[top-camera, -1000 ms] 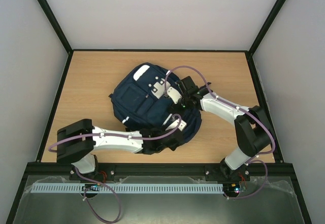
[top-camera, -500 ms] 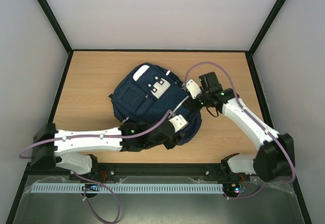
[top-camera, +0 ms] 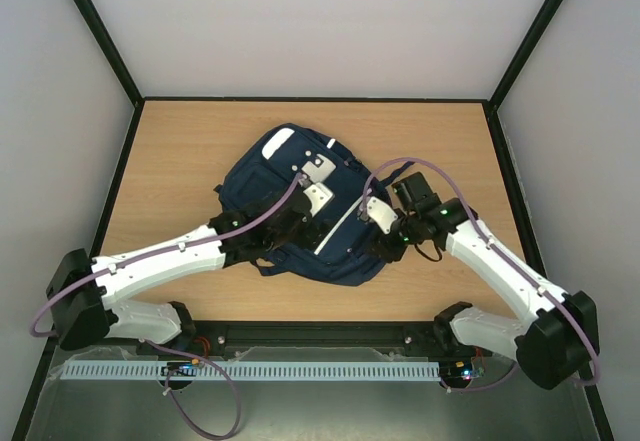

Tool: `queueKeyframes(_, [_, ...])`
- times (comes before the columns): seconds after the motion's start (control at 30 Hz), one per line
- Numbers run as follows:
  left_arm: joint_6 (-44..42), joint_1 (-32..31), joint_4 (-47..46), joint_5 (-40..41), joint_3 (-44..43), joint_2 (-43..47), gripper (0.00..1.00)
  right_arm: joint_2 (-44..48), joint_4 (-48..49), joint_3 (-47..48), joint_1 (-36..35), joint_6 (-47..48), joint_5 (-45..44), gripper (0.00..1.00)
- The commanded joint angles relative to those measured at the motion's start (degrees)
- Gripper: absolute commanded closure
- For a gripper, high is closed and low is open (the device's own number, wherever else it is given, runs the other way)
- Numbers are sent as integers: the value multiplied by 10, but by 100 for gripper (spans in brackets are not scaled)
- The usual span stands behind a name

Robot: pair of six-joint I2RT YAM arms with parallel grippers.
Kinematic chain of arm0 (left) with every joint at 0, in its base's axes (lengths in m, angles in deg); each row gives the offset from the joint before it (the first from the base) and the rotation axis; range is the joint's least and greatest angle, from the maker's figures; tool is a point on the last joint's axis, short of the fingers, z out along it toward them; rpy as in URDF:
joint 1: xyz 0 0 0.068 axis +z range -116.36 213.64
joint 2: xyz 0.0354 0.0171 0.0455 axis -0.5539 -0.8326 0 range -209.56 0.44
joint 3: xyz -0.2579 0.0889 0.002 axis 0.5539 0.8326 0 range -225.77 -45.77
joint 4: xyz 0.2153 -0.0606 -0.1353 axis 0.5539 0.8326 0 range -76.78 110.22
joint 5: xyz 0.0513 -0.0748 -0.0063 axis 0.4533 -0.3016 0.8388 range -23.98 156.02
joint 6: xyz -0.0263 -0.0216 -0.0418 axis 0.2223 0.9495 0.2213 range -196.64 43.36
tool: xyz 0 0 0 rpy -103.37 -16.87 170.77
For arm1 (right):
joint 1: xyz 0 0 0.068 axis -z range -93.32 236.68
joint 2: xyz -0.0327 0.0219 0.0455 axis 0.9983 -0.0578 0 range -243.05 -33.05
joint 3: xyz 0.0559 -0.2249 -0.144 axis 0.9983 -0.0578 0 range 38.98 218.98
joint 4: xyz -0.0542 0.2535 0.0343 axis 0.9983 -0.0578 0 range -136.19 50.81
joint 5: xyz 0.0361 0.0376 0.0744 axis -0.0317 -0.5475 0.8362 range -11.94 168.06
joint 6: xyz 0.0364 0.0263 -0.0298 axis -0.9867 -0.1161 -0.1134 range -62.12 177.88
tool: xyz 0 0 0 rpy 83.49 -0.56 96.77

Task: Pack the student bag
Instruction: Zip the student bag at the center of the board.

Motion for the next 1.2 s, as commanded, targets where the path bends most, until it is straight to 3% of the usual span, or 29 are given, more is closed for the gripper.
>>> queueKeyframes(0.0, [-2, 21, -12, -6, 62, 39, 21, -51, -40, 10, -33, 5, 20, 45])
queueKeyframes(0.27, [10, 21, -21, 33, 141, 124, 16, -143, -38, 34, -63, -6, 42, 43])
queueKeyframes(0.57, [8, 21, -12, 32, 132, 109, 15, -202, -12, 36, -69, -31, 39, 45])
queueKeyframes(0.7, [5, 21, -13, 31, 134, 109, 15, -212, 10, 34, -71, -47, 3, 52])
queueKeyframes(0.93, [1, 16, -14, 26, 133, 98, 18, -170, 19, 29, -72, -51, -58, 83])
queueKeyframes(1.17, [-11, -17, -43, 13, 143, 96, 25, -94, 3, 24, -71, -39, -105, 98])
